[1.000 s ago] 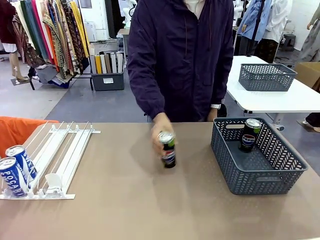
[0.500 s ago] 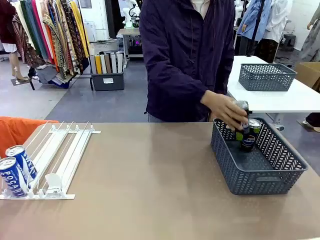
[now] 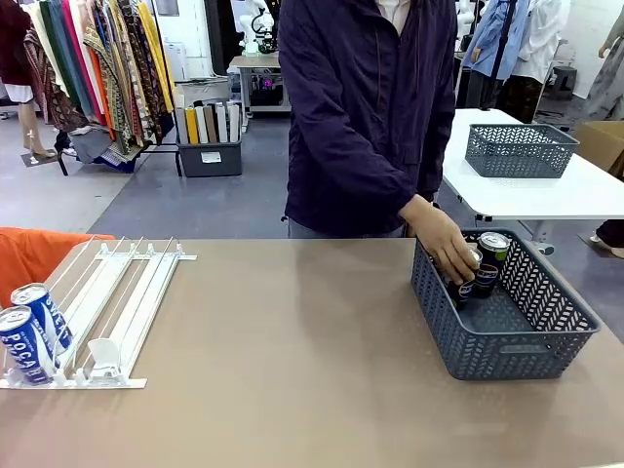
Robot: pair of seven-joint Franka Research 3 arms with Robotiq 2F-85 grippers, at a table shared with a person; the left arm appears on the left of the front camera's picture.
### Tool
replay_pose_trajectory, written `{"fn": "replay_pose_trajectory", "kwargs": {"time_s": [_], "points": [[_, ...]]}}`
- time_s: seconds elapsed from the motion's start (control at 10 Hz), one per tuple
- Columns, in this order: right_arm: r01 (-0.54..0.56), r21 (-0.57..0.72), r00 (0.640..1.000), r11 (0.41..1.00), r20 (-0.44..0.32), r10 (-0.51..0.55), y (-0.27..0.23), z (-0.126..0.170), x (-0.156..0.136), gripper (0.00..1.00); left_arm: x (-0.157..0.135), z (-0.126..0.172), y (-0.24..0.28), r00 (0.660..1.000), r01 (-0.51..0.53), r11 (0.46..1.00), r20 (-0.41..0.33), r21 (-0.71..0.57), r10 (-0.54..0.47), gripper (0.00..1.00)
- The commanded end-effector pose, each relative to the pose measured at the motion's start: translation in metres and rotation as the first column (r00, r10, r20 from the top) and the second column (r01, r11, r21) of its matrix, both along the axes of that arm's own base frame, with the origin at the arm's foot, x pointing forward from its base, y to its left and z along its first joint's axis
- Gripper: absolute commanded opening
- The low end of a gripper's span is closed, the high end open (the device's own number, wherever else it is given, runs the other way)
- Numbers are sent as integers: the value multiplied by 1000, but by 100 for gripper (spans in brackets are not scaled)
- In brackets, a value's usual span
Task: Retrieve and store the cans from the dispenser.
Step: Pick up one can from the Automatic Can Dispenser and place it in the middle of the table.
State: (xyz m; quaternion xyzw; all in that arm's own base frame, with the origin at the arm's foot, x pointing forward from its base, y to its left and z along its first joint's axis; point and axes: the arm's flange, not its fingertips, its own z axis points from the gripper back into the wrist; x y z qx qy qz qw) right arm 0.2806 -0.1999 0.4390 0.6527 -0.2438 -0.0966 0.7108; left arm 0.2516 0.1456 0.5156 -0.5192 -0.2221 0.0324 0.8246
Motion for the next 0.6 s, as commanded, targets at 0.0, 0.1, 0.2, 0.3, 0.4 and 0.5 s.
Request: {"fn": "replay_pose_trajectory", "kwargs": {"time_s": [0.0,0.1,0.2,0.3,0.4,0.5], "points": [[-9,-6,1000,1000,14,10,0,2,-1,100,1,-1,-1,1000,11,1000,26,-10,-11,100],[-9,-6,1000,1000,14,10,0,2,-1,100,1,-1,-1,1000,11,1000,26,-10,-11,100],[-9,-6,1000,1000,14,10,0,2,-1,100,1,-1,-1,1000,11,1000,26,-10,-11,100],[-9,-6,1000,1000,14,10,0,2,-1,100,1,-1,-1,1000,11,1000,26,-10,-11,100],[-9,-6,1000,1000,14,10,0,2,-1,100,1,-1,-1,1000,11,1000,26,-10,-11,100],[-9,-6,1000,1000,14,10,0,2,-1,100,1,-1,-1,1000,11,1000,26,-10,-11,100]]}}
